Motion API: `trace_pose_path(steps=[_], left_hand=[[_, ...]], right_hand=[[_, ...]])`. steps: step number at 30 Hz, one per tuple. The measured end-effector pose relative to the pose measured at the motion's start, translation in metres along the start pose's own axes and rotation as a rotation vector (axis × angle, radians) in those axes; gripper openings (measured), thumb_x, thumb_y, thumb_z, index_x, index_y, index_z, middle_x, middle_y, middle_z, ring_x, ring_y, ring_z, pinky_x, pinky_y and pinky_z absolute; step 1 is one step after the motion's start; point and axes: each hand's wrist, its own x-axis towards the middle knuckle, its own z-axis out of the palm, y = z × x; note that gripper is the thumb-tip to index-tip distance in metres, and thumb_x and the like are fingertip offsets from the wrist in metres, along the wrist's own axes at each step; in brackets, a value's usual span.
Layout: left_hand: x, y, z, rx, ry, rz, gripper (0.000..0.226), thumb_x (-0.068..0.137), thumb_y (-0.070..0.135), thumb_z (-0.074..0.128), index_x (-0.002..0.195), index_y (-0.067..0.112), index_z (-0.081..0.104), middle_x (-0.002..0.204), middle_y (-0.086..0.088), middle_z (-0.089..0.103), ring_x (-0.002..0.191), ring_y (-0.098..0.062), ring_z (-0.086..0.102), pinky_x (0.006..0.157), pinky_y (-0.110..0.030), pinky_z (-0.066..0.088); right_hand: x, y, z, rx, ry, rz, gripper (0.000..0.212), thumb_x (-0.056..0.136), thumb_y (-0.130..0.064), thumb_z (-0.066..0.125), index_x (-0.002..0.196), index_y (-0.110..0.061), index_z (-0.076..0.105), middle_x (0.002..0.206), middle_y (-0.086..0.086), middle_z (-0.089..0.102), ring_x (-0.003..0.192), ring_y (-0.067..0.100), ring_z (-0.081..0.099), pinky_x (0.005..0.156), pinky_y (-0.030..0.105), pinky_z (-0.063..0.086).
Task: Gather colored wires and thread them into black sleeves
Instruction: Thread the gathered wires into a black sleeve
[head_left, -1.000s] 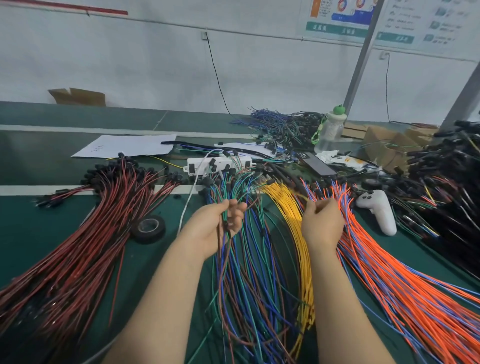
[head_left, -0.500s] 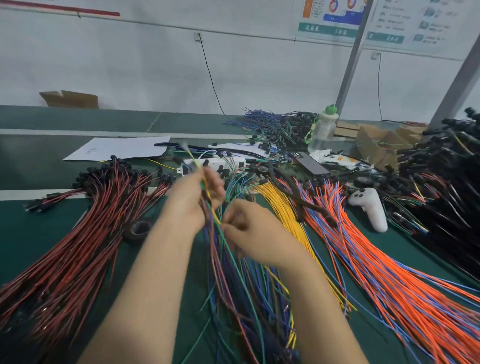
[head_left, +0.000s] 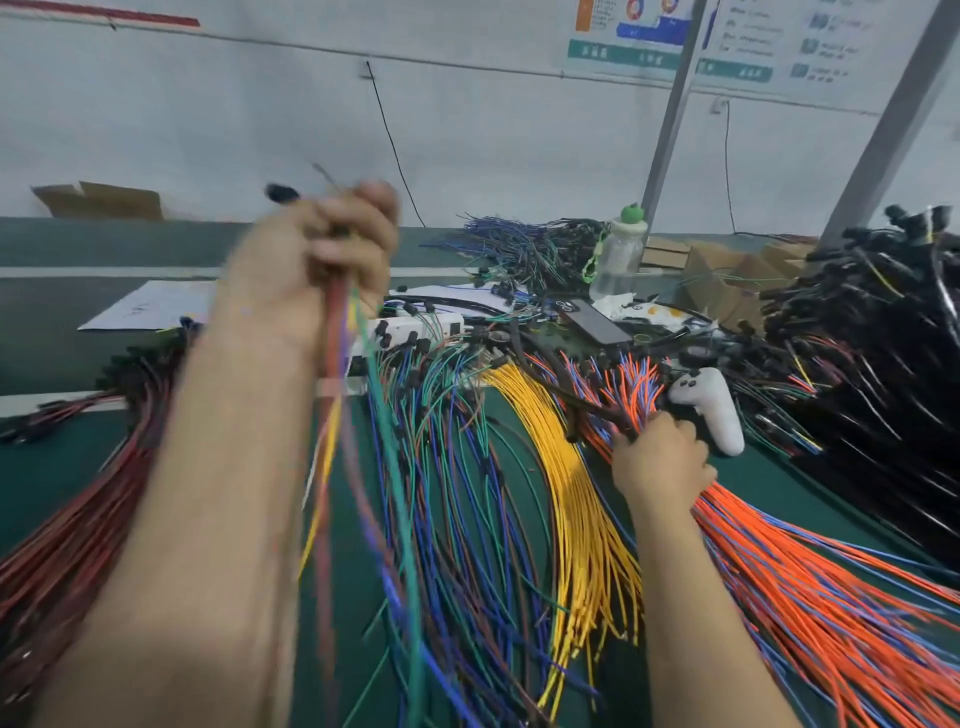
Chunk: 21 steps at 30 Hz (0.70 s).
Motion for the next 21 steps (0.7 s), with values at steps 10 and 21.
trace_pose_path(steps=[10, 21], left_hand=[[0.055, -0.103, -0.062, 0.488, 0.435, -0.093, 0.020, 0.101, 0.012, 0.036, 0.084, 0.008, 0.046, 0.057, -0.001, 0.054, 0.031, -0.001, 0.035, 0.027, -0.010, 0.024], [0.066, -0.126, -0.078, 0.618, 0.536, 0.143, 0.032, 0.103, 0.017, 0.033, 0.120, 0.003, 0.056, 0.094, -0.011, 0.062, 0.070, -0.014, 0.056, 0.052, -0.016, 0.047]], right_hand=[[0.004, -0.007, -0.015, 0.506, 0.423, -0.097, 0.010, 0.092, -0.014, 0.057, 0.093, -0.006, 0.063, 0.096, 0.015, 0.066, 0.096, 0.035, 0.059, 0.084, 0.041, 0.041], [-0.056, -0.084, -0.008, 0.503, -0.111, -0.507, 0.009, 0.090, -0.014, 0.058, 0.095, -0.009, 0.065, 0.096, 0.014, 0.069, 0.093, 0.031, 0.061, 0.078, 0.032, 0.040]])
